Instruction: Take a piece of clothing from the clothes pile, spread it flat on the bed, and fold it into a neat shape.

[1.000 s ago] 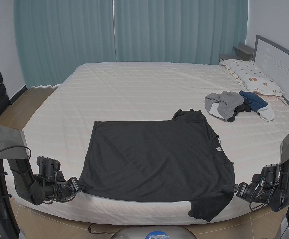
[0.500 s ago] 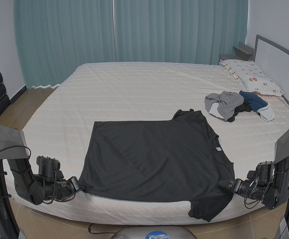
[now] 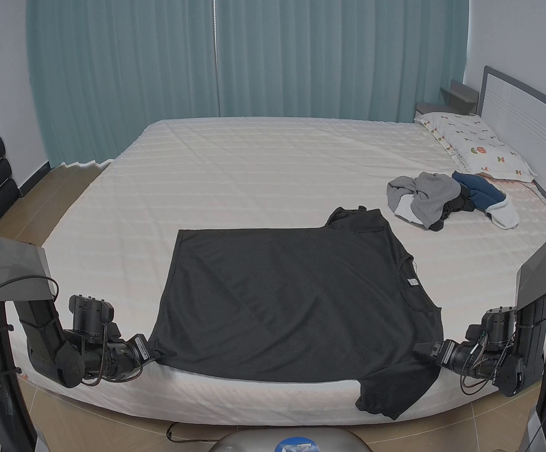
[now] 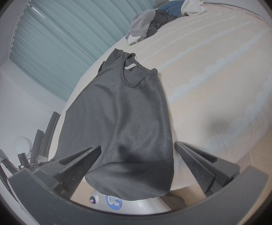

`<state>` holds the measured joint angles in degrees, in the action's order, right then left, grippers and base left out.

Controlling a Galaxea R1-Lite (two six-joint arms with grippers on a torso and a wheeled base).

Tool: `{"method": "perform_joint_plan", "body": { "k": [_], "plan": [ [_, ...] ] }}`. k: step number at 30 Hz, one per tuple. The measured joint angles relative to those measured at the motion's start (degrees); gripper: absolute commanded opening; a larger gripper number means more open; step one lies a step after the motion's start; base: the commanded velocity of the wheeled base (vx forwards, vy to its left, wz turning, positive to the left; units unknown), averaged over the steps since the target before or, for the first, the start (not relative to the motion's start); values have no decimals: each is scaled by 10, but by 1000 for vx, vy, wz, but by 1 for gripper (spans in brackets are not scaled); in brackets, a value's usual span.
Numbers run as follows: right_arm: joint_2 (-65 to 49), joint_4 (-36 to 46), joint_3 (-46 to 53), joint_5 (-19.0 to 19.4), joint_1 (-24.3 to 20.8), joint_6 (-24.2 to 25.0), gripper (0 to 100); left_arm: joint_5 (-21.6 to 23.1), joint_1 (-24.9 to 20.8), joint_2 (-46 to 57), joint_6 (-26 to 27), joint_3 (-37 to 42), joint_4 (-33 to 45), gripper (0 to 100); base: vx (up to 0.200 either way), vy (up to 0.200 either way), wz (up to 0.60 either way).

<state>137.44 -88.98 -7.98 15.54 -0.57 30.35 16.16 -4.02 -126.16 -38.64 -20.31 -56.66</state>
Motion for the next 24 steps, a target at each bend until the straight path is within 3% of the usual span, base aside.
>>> {"method": "perform_joint_plan", "body": {
  "k": [3, 4, 24],
  "plan": [
    [2, 0, -8, 0, -1, 0, 100, 0, 0, 0, 0, 0, 0, 0, 0, 0, 0],
    [2, 0, -10, 0, -1, 1, 0, 0, 0, 0, 0, 0, 0, 0, 0, 0, 0],
    [-14, 0, -79, -2, 13, 1, 0, 0, 0, 0, 2, 1, 0, 0, 0, 0, 0]
  ]
}}
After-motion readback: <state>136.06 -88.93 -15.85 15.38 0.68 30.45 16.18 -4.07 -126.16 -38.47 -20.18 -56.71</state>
